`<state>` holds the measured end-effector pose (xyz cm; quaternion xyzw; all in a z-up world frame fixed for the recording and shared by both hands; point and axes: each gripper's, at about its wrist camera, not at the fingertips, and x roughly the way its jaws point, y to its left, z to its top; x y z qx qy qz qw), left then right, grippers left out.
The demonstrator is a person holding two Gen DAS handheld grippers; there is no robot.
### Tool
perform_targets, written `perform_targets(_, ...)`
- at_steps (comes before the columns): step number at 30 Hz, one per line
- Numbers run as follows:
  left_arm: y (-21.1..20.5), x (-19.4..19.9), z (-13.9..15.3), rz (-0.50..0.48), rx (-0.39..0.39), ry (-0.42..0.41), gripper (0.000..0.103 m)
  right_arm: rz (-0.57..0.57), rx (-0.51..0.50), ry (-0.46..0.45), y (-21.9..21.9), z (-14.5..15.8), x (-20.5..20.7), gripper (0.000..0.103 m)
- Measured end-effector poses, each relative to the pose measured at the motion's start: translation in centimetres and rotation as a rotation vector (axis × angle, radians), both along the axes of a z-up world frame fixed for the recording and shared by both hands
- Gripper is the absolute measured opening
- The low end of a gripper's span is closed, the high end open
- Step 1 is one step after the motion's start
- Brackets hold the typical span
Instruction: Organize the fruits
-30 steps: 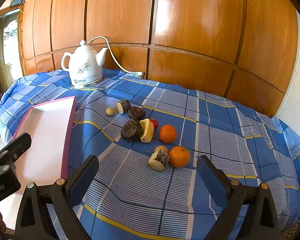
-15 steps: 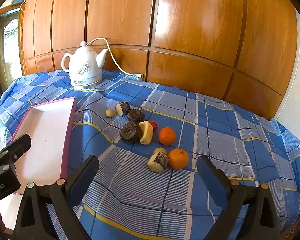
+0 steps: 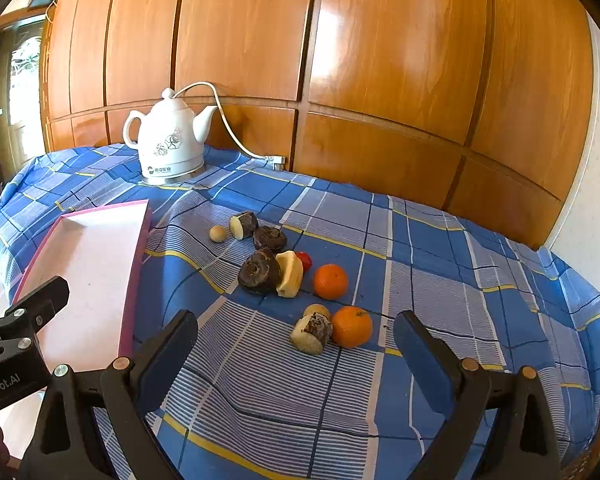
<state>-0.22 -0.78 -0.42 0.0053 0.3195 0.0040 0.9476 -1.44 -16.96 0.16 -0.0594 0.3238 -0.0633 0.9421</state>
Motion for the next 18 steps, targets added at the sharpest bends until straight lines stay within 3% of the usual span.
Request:
perform_targets(13, -0.7, 0.5, -0.3, -0.032, 0.005, 0.025, 0.103, -0.009, 0.027, 0.016, -0.9, -0.6, 0.4, 0.100)
perform_targets(18, -0.9, 1.0, -0.1, -0.113, -0.052, 0.057, 0.103, -0.008, 0.039, 0.020, -1.9, -0.1, 0.9, 0.100)
